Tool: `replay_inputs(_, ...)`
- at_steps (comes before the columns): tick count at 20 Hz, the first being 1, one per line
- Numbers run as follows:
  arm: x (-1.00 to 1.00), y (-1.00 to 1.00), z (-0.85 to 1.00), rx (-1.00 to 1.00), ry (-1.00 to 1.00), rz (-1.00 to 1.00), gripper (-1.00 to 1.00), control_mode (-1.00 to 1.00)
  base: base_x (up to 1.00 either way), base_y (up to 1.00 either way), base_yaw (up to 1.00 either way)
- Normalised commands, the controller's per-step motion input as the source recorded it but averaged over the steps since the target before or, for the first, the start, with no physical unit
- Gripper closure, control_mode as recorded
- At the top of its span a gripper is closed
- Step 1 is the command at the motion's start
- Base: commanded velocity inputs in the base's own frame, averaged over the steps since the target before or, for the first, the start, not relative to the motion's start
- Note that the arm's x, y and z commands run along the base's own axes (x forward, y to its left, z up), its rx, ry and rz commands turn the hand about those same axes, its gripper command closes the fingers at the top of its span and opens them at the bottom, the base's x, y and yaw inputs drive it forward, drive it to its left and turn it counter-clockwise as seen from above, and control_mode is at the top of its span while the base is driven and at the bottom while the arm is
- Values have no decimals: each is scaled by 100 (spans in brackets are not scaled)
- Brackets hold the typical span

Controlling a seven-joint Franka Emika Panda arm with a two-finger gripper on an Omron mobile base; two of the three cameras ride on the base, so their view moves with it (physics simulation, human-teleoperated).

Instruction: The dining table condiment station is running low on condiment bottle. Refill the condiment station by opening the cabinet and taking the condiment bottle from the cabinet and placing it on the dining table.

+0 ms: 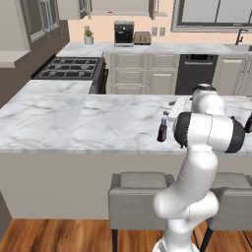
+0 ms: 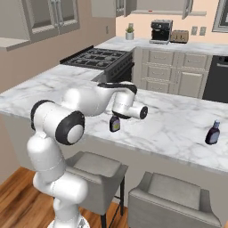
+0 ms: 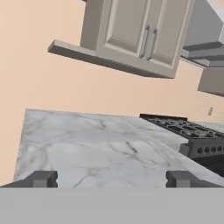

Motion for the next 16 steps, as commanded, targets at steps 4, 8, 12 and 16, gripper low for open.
replay_inputs(4,-74,46,60,-10,0,-14,-100,-100,0,0,0)
replay_inputs(8,-81,61,50,-12,0,-18,-100,-100,0,0,0)
replay_inputs(12,-85,60,44,-18,0,-18,-100,-100,0,0,0)
replay_inputs(16,-87,58,49,-19,3,-17,-100,-100,0,0,0)
